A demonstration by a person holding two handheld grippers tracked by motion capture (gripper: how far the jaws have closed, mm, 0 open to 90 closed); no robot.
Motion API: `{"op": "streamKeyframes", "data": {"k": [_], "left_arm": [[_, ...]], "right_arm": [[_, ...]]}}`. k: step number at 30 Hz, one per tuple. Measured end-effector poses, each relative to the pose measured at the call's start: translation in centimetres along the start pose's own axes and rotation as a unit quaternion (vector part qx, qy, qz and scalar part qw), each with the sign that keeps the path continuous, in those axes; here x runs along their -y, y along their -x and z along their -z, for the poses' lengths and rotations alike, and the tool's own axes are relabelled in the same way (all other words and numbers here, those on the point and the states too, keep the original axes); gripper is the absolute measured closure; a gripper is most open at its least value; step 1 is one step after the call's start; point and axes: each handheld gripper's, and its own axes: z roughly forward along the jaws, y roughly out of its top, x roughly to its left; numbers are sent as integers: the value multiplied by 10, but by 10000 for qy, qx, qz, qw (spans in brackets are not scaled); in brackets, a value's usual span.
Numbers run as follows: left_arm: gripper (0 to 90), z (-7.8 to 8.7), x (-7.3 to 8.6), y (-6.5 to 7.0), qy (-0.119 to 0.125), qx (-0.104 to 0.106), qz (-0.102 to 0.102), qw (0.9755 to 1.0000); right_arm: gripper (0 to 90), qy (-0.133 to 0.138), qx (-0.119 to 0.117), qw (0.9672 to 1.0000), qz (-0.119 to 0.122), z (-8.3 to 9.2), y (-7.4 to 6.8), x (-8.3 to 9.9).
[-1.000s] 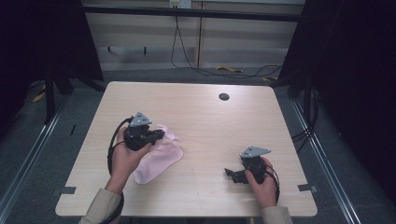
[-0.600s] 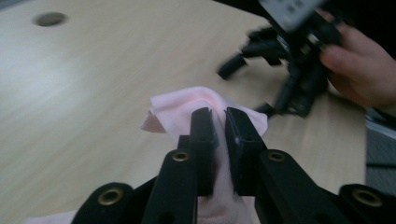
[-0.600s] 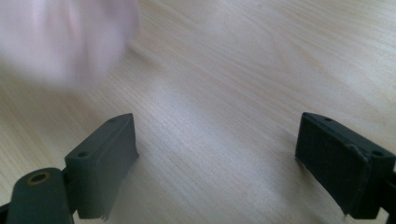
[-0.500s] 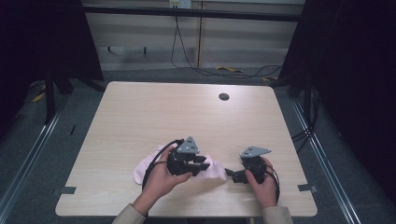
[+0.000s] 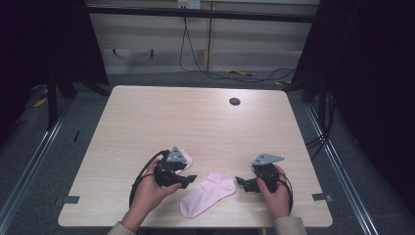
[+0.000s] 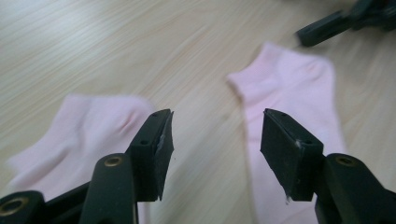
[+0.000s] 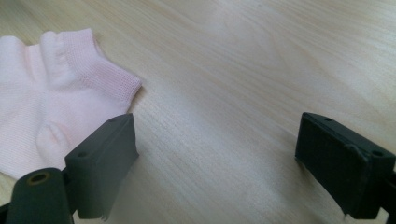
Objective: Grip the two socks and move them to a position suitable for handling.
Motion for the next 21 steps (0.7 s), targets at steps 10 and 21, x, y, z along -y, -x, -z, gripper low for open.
{"op": "streamKeyframes", "data": {"k": [10, 21], "left_arm": [[431, 17, 51, -37, -124, -785, 726, 9942], [446, 2, 48, -42, -39, -817, 837, 9931]], "right_arm": [[121, 0, 0, 10000, 0, 0, 0, 0], [121, -1, 0, 10000, 0, 0, 0, 0]]}}
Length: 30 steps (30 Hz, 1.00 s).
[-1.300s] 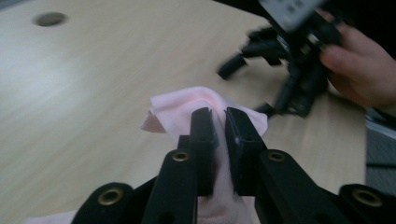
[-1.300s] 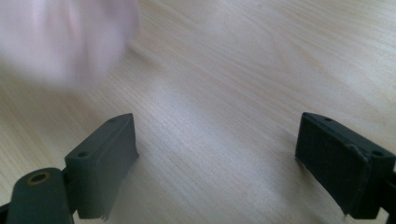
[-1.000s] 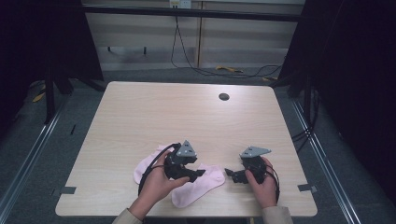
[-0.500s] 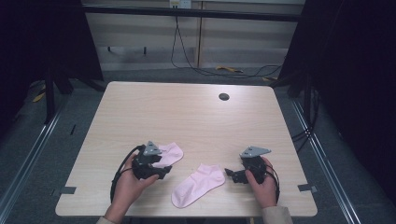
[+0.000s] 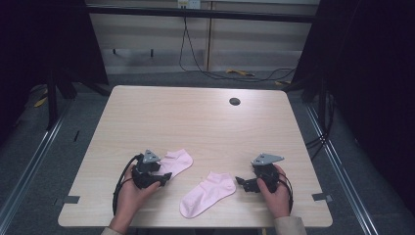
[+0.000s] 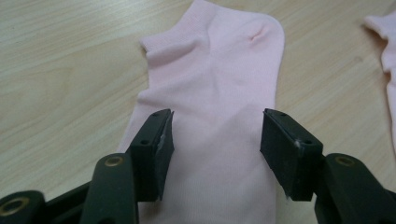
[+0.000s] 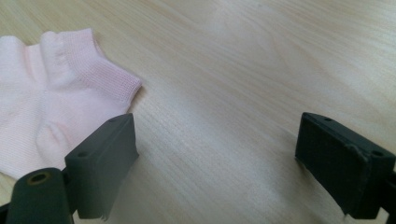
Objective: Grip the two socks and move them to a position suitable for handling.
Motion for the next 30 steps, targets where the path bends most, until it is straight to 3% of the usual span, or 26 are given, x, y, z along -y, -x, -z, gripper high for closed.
{"op": "streamKeyframes", "data": {"k": [2, 4, 9, 13, 18, 21, 24, 26, 28, 30], "left_arm": [[496, -1, -3, 0, -106, -106, -217, 9997], [539, -2, -6, 0, -202, -85, -316, 9993], [819, -5, -12, -2, -247, 119, -385, 9989], [867, -10, -20, -2, -295, 254, -432, 9983], [868, -4, -45, 5, 71, 385, -631, 9972], [868, 0, -71, 18, 299, 480, -987, 9935], [868, 2, -90, 29, 464, 495, -1183, 9907], [868, 1, -105, 37, 620, 533, -1320, 9879], [867, -2, -117, 42, 691, 522, -1585, 9836], [864, -9, -124, 47, 726, 537, -1660, 9820]], "right_arm": [[121, 1, 0, 10000, 1, 0, 0, 0], [121, -7, 7, 10000, 2, 0, 0, 0], [121, -8, 7, 10000, 1, 0, 0, 0], [121, -6, 8, 10000, 6, 0, 0, 0], [121, -6, 7, 10000, 6, 0, 0, 0], [121, -1, -3, 10000, 4, 0, 0, 0], [121, -6, -2, 10000, 5, 0, 0, 0], [121, -2, -2, 10000, 5, 0, 0, 0], [121, -3, -1, 10000, 5, 0, 0, 0], [121, -7, 6, 10000, 9, 0, 0, 0]]}}
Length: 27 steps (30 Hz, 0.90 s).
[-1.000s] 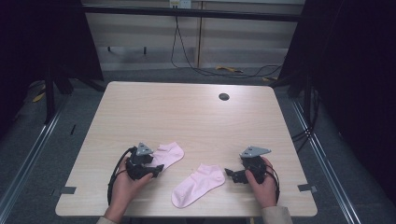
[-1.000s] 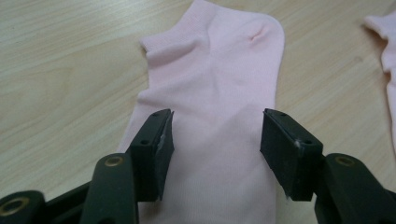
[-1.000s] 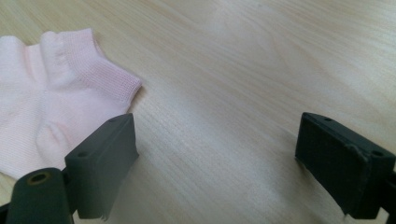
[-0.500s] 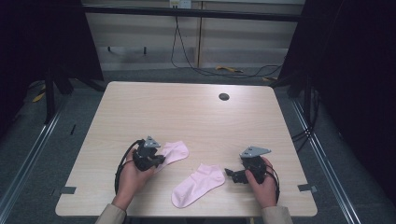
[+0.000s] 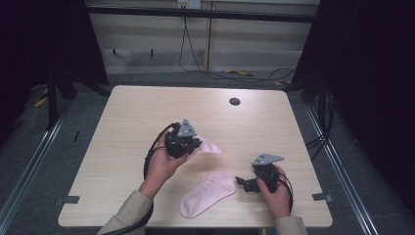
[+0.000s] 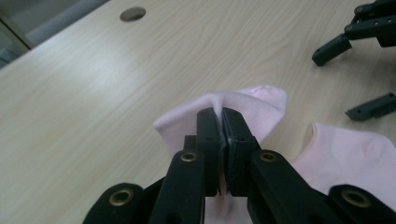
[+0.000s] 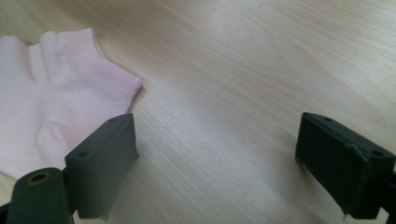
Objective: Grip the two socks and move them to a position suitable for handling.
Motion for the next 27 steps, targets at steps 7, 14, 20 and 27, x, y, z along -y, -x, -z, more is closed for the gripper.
{"op": "streamKeyframes", "data": {"k": [7, 14, 20, 27], "left_arm": [[536, -33, 22, -2, -413, -25, 406, 9983], [473, -27, 52, 2, -360, 166, 941, 9948], [570, -23, 70, 11, -453, 293, 1018, 9933], [590, -31, 79, 2, -663, 196, 1156, 9909]], "right_arm": [[121, -5, -10, 10000, 1, 0, 0, 0], [121, -2, -16, 10000, 13, 0, 0, 0], [121, -4, -16, 10000, 9, 0, 0, 0], [121, -3, -15, 10000, 13, 0, 0, 0]]}}
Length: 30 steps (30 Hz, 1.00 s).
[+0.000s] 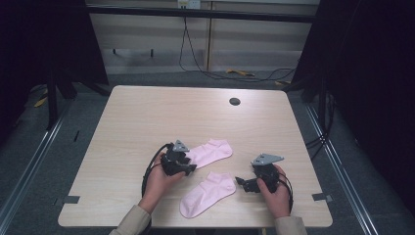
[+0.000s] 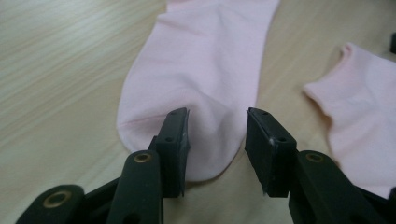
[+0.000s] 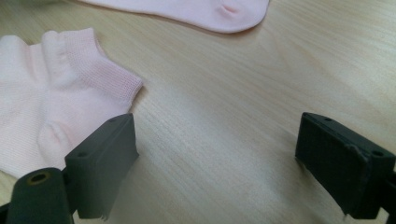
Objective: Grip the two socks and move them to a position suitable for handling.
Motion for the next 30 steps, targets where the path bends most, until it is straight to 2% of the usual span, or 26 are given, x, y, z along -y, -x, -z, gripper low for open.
{"op": "streamKeyframes", "data": {"k": [3, 4, 5, 7, 11, 15, 17, 18, 20, 22, 23, 24, 27, 30], "left_arm": [[559, 3, -1, -8, -56, -182, 32, 9998], [538, 6, -2, -10, -6, -219, 76, 9997], [508, 7, -1, -10, 100, -143, 141, 9997], [482, 13, -1, -6, 206, -15, 103, 9997], [466, 20, 5, 0, 255, 125, 96, 9996], [446, 24, 12, 3, 273, 128, 70, 9995], [433, 27, 15, 4, 299, 118, 93, 9994], [428, 29, 17, 6, 322, 132, 115, 9993], [421, 33, 20, 8, 328, 148, 74, 9993], [421, 34, 21, 9, 335, 171, 72, 9993], [421, 36, 23, 11, 336, 146, 30, 9993], [420, 38, 24, 12, 350, 139, -1, 9993], [420, 41, 25, 14, 386, 130, -23, 9992], [420, 42, 26, 15, 382, 136, -29, 9992]], "right_arm": [[121, -1, -1, 10000, -3, 0, 0, 0], [121, 1, -2, 10000, 0, 0, 0, 0], [121, 1, -1, 10000, -1, 0, 0, 0], [121, 0, -2, 10000, -1, 0, 0, 0], [121, 2, -2, 10000, 9, 0, 0, 0], [123, 0, 11, 10000, 12, 0, -1, 0], [129, -126, 18, 9999, -27, 1, -1, -5], [131, -49, 9, 10000, -32, 2, -2, -6], [141, 241, -160, 9995, -133, 8, -3, -13], [150, 279, -236, 9993, -100, 9, -4, -17], [174, 305, -280, 9991, -73, 10, -6, -20], [326, 351, -440, 9984, 104, 10, -13, -26], [465, 359, -581, 9972, 319, 6, -23, -31], [527, 219, -658, 9964, 488, 0, -31, -34]]}}
